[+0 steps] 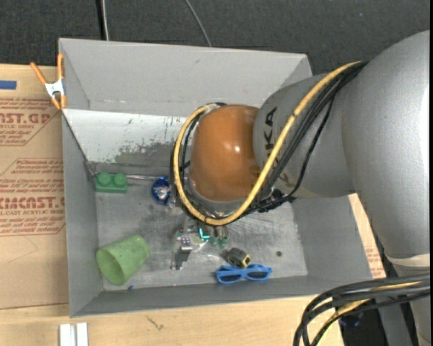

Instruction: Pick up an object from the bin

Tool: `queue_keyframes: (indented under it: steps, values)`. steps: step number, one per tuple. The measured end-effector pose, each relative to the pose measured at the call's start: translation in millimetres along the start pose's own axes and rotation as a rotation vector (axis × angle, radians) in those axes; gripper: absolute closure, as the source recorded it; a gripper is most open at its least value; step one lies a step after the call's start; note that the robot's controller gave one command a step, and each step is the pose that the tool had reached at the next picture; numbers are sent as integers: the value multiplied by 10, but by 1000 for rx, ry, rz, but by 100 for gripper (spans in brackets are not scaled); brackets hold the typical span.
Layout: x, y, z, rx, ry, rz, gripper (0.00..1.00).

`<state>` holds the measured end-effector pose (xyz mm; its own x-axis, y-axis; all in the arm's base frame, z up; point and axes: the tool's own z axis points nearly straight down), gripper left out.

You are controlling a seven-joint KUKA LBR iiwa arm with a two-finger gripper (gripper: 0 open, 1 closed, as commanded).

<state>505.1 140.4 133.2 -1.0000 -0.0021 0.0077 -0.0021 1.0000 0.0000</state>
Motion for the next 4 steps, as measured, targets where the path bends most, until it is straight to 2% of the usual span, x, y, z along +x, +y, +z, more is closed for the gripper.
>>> queue_keyframes:
  steps: [1,2,3,4]
  values:
    - [19,818,605,2,-12,-118,0]
    - [153,1036,324,-2,-9,-60,0]
    - [252,910,341,1,-7,-142,0]
    - [148,1046,580,5,-13,-213,0]
